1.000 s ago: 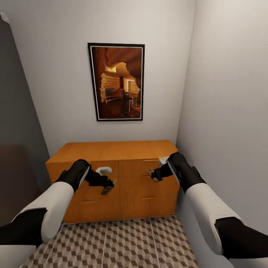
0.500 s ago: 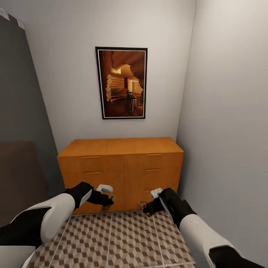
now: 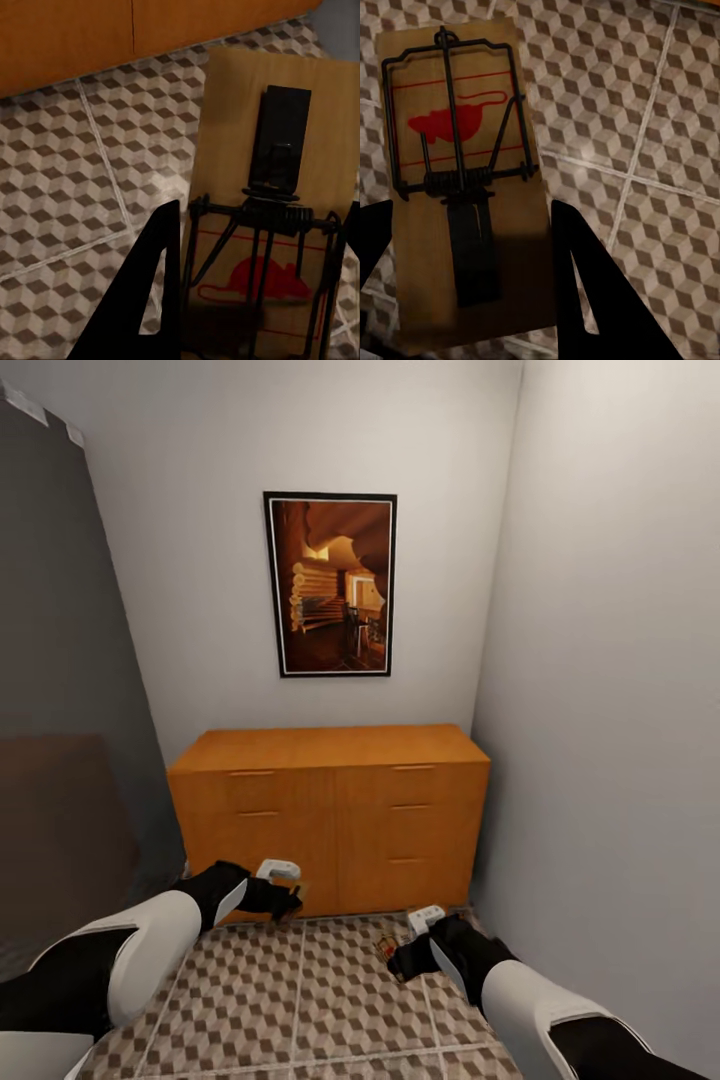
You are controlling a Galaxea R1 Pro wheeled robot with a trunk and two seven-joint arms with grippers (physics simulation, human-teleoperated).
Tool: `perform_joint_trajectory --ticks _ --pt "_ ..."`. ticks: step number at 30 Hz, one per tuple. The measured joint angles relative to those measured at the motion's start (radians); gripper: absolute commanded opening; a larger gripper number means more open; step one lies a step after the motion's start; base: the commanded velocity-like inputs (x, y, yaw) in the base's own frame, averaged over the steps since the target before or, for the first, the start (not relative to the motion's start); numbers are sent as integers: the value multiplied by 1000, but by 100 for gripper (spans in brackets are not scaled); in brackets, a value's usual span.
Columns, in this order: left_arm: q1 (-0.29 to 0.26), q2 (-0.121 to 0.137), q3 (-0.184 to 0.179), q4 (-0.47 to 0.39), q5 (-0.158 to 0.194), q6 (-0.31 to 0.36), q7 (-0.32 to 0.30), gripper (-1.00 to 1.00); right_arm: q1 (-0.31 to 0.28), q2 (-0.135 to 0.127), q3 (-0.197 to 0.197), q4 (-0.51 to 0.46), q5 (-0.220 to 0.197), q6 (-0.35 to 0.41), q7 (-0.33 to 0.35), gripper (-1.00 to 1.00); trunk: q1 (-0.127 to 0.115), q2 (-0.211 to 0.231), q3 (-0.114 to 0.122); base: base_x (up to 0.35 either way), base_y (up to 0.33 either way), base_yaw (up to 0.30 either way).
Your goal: Take the four mousetraps from the cabinet in the bathroom and place them on the bathroom floor. Make sure all four end up on the same floor surface, and ensure that at least two of them are either under or directly next to the same bathroom sink.
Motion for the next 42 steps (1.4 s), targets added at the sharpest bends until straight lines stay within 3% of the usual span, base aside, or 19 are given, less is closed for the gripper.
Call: perform_joint_trajectory --ticks 6,11,13,15,18,36,39,42 --pt "20 -9 -1 1 35 -3 4 -100 1 0 -2 66 0 -69 -6 -100 0 0 0 -340 0 0" --pt "108 -6 -1 0 53 -24 6 -100 5 16 -2 140 0 -146 -51 -100 0 0 0 -343 0 0" --pt "129 -4 1 0 74 -46 18 -100 6 24 -2 172 1 -185 -82 -100 0 0 0 -344 0 0" --pt "145 -5 2 1 118 -55 41 -100 7 24 -2 204 2 -205 -98 -100 0 0 0 -322 0 0" --pt "149 -7 3 1 135 -58 44 -100 7 24 -2 210 1 -213 -101 -100 0 0 0 -288 0 0" --pt "150 -5 3 1 139 -66 45 -100 27 24 -2 214 3 -219 -113 -100 0 0 0 -293 0 0" --pt "150 -5 3 1 137 -67 44 -100 32 24 -2 214 3 -258 -114 -100 0 0 0 -344 0 0" --pt "150 -7 3 1 138 -98 43 -100 52 24 -1 213 5 -300 -189 -100 0 0 0 -345 0 0"
